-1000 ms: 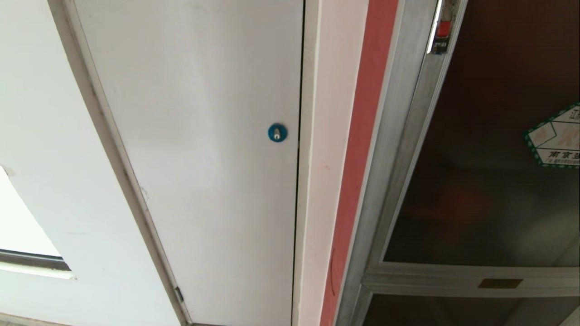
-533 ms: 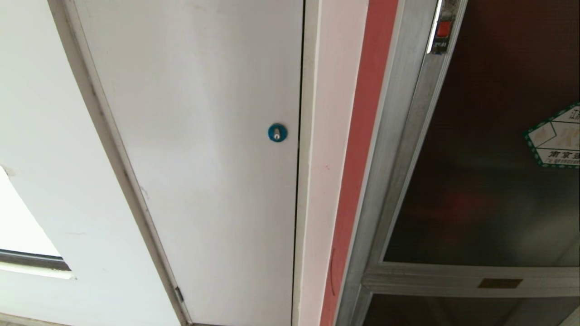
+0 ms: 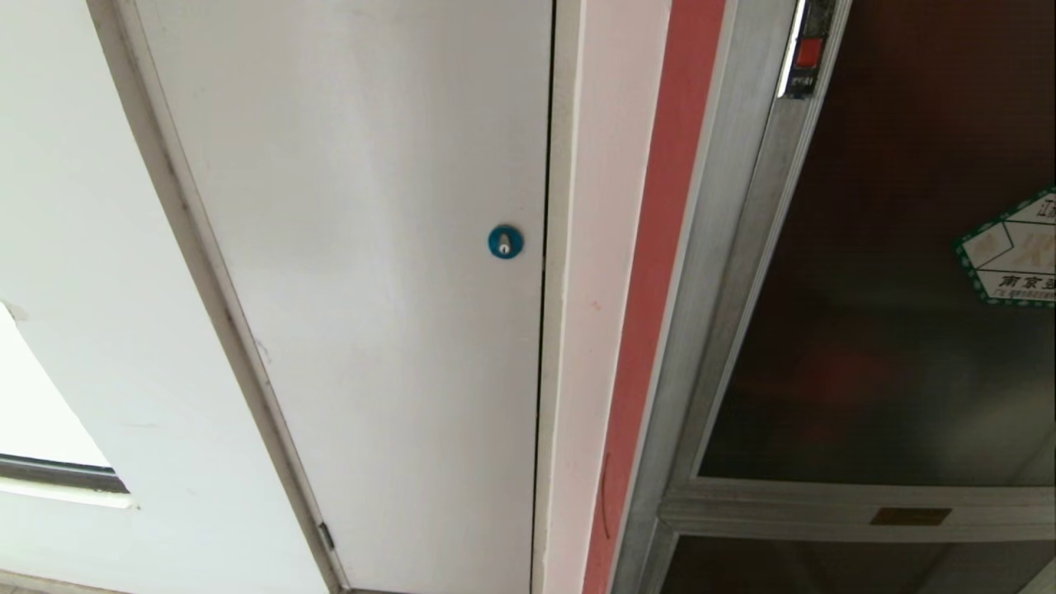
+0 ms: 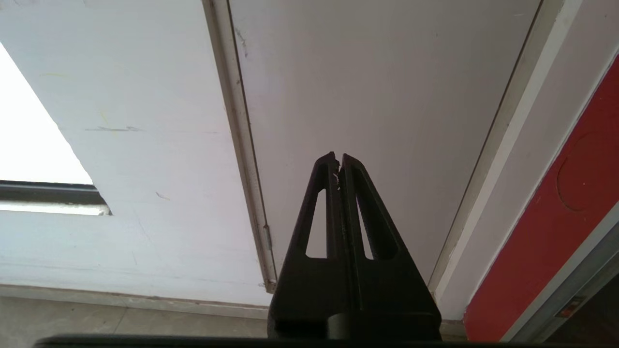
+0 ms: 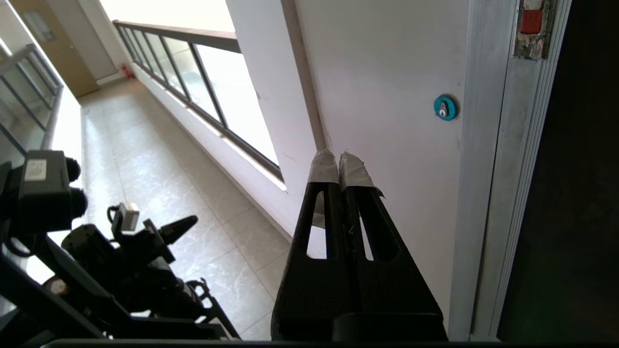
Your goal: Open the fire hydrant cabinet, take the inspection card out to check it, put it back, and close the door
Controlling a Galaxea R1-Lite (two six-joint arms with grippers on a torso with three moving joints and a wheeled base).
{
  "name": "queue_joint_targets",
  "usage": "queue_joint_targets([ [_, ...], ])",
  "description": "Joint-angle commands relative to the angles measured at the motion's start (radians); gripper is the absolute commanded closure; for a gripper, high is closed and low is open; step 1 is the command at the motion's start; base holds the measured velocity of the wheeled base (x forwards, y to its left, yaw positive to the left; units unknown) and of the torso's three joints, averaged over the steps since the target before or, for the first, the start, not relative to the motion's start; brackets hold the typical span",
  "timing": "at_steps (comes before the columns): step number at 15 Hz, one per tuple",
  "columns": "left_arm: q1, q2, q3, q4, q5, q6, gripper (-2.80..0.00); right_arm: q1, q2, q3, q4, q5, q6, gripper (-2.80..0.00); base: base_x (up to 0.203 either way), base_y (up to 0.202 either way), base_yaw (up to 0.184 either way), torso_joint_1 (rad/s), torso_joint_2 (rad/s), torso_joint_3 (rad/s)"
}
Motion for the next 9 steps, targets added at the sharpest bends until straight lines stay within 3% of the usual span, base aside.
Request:
queue_joint_targets([
  [1,0.001,0.0,0.006,0.001,0.0,0.0,0.0,0.034,0.095,-0.049,0.0,0.003,0.01,0.0,0.0,0.0,0.0,0.0,0.0,0.0],
  [4,0.001,0.0,0.006,-0.001,0.0,0.0,0.0,0.151,0.183,-0.107,-0.003,-0.072,0.01,0.0,0.0,0.0,0.0,0.0,0.0,0.0],
  [7,0.001,0.0,0.006,0.001,0.0,0.0,0.0,0.325,0.286,-0.174,-0.005,-0.298,0.003,0.0,0.0,0.0,0.0,0.0,0.0,0.0],
  [9,0.001,0.0,0.006,-0.001,0.0,0.0,0.0,0.384,0.353,-0.235,-0.023,-0.429,-0.009,0.0,0.0,0.0,0.0,0.0,0.0,0.0],
])
